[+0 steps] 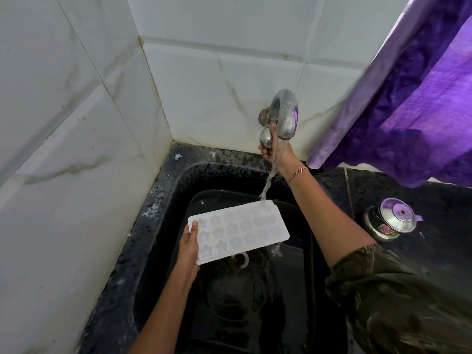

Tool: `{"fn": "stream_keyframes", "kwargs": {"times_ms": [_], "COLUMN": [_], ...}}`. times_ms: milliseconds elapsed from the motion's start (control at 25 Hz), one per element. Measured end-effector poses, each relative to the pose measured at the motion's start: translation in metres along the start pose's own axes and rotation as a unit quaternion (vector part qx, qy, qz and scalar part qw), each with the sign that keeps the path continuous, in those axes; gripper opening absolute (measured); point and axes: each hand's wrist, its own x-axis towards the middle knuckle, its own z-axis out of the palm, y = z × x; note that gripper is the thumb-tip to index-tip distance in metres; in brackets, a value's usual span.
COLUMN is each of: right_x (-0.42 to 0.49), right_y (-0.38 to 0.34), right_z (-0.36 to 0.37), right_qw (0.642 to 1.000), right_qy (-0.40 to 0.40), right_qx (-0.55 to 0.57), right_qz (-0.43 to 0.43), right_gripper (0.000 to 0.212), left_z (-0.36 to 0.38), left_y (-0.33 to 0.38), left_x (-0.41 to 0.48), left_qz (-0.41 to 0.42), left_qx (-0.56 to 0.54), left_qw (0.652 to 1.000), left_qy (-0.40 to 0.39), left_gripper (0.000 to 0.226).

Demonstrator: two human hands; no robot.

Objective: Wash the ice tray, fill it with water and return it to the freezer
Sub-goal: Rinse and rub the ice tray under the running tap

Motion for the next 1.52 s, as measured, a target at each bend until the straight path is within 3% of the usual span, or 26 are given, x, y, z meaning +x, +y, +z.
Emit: {"fn": "stream_keyframes", "kwargs": {"times_ms": [160,280,400,480,560,680,800,1000,1120,1200,1360,1520], "right_x": [-0.001,-0.004,-0.016,-0.035,-0.061,-0.089,-0.104,-0.120,-0.128,-0.132,-0.146,-0.159], "right_y": [0.006,0.006,0.020,0.047,0.083,0.124,0.130,0.132,0.139,0.142,0.142,0.139], "right_z": [-0.004,-0.016,-0.033,-0.060,-0.088,-0.110,-0.114,-0.120,-0.125,-0.126,-0.126,-0.126], "right_qw": [0.991,0.989,0.992,0.955,0.935,0.960,0.980,0.984,0.989,0.991,0.993,0.991], "right_qy": [-0.079,-0.120,-0.076,-0.045,-0.070,-0.114,-0.065,0.001,0.022,0.023,0.022,0.023], "right_qx": [0.104,0.090,-0.096,-0.293,-0.346,-0.245,-0.181,-0.175,-0.145,-0.125,-0.107,-0.131], "right_qz": [0.007,0.007,-0.016,-0.027,0.032,0.081,0.048,0.000,0.020,0.038,0.048,0.027], "right_gripper": [0.035,0.037,0.040,0.042,0.043,0.042,0.031,0.005,0.011,0.022,0.023,0.022], "left_z": [-0.003,0.001,0.003,0.003,0.001,0.005,0.009,0.005,0.004,-0.001,-0.014,-0.027], "left_y": [-0.003,0.003,0.016,0.023,0.030,0.041,0.048,0.059,0.070,0.072,0.068,0.059], "left_x": [0.004,0.003,0.003,0.002,-0.002,-0.013,-0.025,-0.020,-0.038,-0.043,-0.042,-0.035], "left_qz": [-0.009,-0.018,0.001,0.012,0.015,0.025,0.029,0.010,0.000,-0.010,0.004,0.075], "left_qx": [-0.005,-0.002,0.005,0.012,0.024,0.036,0.069,0.174,0.179,0.198,0.255,0.301], "left_qw": [1.000,1.000,1.000,1.000,0.999,0.998,0.996,0.981,0.978,0.972,0.956,0.948], "left_qy": [-0.007,-0.007,-0.015,-0.022,-0.020,-0.036,-0.057,-0.082,-0.111,-0.126,-0.145,-0.075], "left_gripper": [0.043,0.041,0.032,0.036,0.039,0.036,0.037,0.046,0.027,0.034,0.037,0.033]}}
